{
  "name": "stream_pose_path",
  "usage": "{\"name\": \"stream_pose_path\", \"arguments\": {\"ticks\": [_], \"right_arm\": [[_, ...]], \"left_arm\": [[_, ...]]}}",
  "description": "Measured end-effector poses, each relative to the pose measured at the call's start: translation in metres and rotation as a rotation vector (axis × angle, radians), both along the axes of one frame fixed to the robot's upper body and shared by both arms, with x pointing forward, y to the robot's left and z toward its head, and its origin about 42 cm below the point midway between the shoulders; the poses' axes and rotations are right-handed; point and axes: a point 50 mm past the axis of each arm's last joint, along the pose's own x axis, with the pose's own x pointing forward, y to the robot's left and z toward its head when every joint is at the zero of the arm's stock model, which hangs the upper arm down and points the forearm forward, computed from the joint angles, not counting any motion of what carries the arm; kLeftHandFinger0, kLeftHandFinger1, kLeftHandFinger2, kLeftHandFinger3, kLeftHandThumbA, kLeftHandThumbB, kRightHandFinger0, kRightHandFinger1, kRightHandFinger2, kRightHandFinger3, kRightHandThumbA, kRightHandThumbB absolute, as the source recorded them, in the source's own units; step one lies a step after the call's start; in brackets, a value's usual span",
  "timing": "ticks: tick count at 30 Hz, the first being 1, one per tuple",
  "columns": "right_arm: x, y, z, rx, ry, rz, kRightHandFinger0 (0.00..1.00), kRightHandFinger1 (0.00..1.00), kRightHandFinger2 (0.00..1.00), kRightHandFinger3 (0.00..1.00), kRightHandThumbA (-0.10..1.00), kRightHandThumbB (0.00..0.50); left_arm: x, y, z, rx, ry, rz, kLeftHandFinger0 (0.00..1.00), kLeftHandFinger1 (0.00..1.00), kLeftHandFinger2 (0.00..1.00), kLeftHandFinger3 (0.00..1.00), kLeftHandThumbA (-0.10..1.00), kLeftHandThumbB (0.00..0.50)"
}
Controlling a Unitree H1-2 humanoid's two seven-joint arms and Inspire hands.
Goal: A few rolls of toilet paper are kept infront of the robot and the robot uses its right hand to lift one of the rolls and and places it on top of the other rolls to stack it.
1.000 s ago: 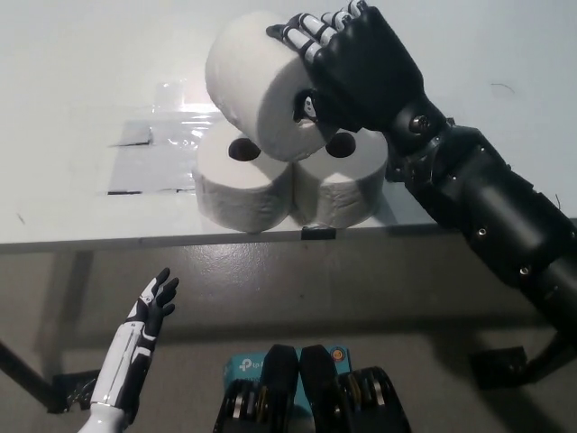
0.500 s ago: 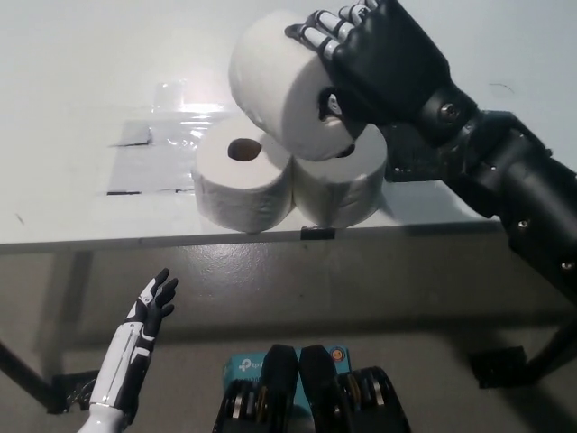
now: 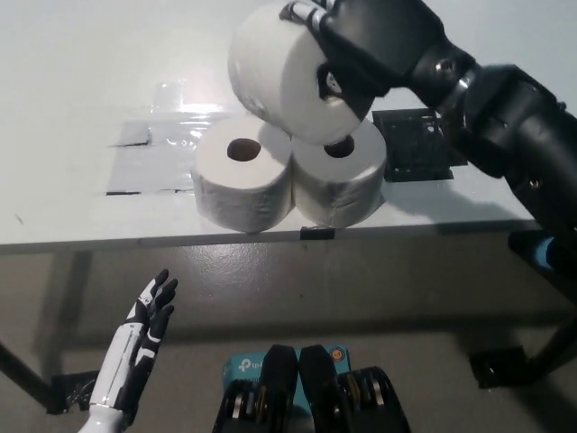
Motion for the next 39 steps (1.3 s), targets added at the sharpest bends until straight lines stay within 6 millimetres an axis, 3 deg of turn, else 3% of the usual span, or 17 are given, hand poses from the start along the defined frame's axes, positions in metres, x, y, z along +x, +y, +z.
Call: {"name": "stream_pose_path", "arguments": {"ticks": [2, 4, 5, 8, 9, 10, 13, 19, 21, 23, 24, 27, 30, 32, 34, 37, 39], "right_arm": [[0.004, 0.008, -0.004, -0.02, 0.04, -0.002, 0.0, 0.28, 0.75, 0.45, -0.1, 0.382], [0.006, 0.014, -0.009, -0.044, 0.068, -0.004, 0.0, 0.22, 0.69, 0.29, -0.1, 0.32], [0.007, 0.017, -0.012, -0.06, 0.085, -0.006, 0.0, 0.21, 0.71, 0.26, -0.1, 0.306], [0.012, 0.021, -0.018, -0.094, 0.121, -0.01, 0.0, 0.23, 0.76, 0.43, -0.1, 0.309], [0.014, 0.023, -0.019, -0.104, 0.132, -0.011, 0.0, 0.23, 0.77, 0.56, -0.1, 0.291], [0.016, 0.024, -0.02, -0.111, 0.139, -0.011, 0.0, 0.24, 0.78, 0.61, -0.1, 0.281], [0.02, 0.026, -0.019, -0.132, 0.157, -0.011, 0.0, 0.26, 0.78, 0.62, -0.1, 0.286], [0.024, 0.034, -0.013, -0.179, 0.171, -0.015, 0.0, 0.15, 0.65, 0.48, -0.1, 0.29], [0.024, 0.035, -0.012, -0.19, 0.173, -0.015, 0.0, 0.1, 0.62, 0.35, -0.1, 0.281], [0.024, 0.037, -0.01, -0.199, 0.177, -0.018, 0.0, 0.11, 0.67, 0.37, -0.1, 0.275], [0.024, 0.038, -0.01, -0.202, 0.178, -0.019, 0.0, 0.14, 0.71, 0.45, -0.1, 0.27], [0.024, 0.039, -0.008, -0.211, 0.183, -0.02, 0.0, 0.15, 0.71, 0.54, -0.1, 0.269], [0.024, 0.04, -0.007, -0.215, 0.19, -0.019, 0.0, 0.12, 0.66, 0.43, -0.1, 0.271], [0.024, 0.041, -0.005, -0.218, 0.199, -0.02, 0.0, 0.07, 0.61, 0.29, -0.1, 0.294], [0.024, 0.042, -0.003, -0.222, 0.202, -0.02, 0.0, 0.06, 0.61, 0.26, -0.1, 0.303], [0.025, 0.044, 0.005, -0.233, 0.198, -0.021, 0.0, 0.2, 0.77, 0.43, -0.1, 0.311], [0.025, 0.045, 0.01, -0.238, 0.194, -0.021, 0.0, 0.26, 0.8, 0.53, -0.1, 0.32]], "left_arm": [[0.0, 0.0, 0.0, 0.0, 0.0, 0.0, 1.0, 1.0, 1.0, 1.0, 0.98, 0.325], [0.0, 0.0, 0.0, 0.0, 0.0, 0.0, 1.0, 1.0, 1.0, 1.0, 0.98, 0.304], [0.0, 0.0, 0.0, 0.0, 0.0, 0.0, 1.0, 1.0, 1.0, 1.0, 0.98, 0.299], [0.0, 0.0, 0.0, 0.0, -0.001, 0.0, 1.0, 1.0, 1.0, 1.0, 0.99, 0.302], [0.0, 0.0, 0.0, 0.0, -0.001, 0.0, 1.0, 1.0, 1.0, 1.0, 0.99, 0.306], [0.0, 0.0, 0.001, 0.0, -0.002, 0.0, 1.0, 1.0, 1.0, 1.0, 0.99, 0.303], [0.0, 0.0, 0.001, -0.001, -0.003, 0.0, 1.0, 1.0, 1.0, 1.0, 0.99, 0.277], [0.0, 0.0, 0.003, -0.002, -0.011, -0.002, 1.0, 1.0, 1.0, 1.0, 1.0, 0.301], [0.0, 0.0, 0.004, -0.003, -0.013, -0.002, 1.0, 1.0, 1.0, 1.0, 1.0, 0.307], [0.0, 0.0, 0.004, -0.004, -0.015, -0.002, 1.0, 1.0, 1.0, 1.0, 1.0, 0.307], [0.0, 0.0, 0.004, -0.004, -0.015, -0.002, 1.0, 1.0, 1.0, 1.0, 1.0, 0.32], [0.0, 0.0, 0.004, -0.004, -0.015, -0.001, 1.0, 1.0, 1.0, 1.0, 1.0, 0.308], [0.0, 0.0, 0.004, -0.005, -0.015, -0.001, 1.0, 1.0, 1.0, 1.0, 1.0, 0.301], [0.0, 0.0, 0.004, -0.005, -0.015, -0.001, 1.0, 1.0, 1.0, 1.0, 1.0, 0.3], [0.0, 0.0, 0.004, -0.005, -0.015, -0.001, 1.0, 1.0, 1.0, 1.0, 1.0, 0.304], [0.0, 0.0, 0.004, -0.005, -0.015, -0.001, 1.0, 1.0, 1.0, 1.0, 1.0, 0.313], [0.0, 0.0, 0.004, -0.005, -0.015, -0.001, 1.0, 1.0, 1.0, 1.0, 0.99, 0.299]]}}
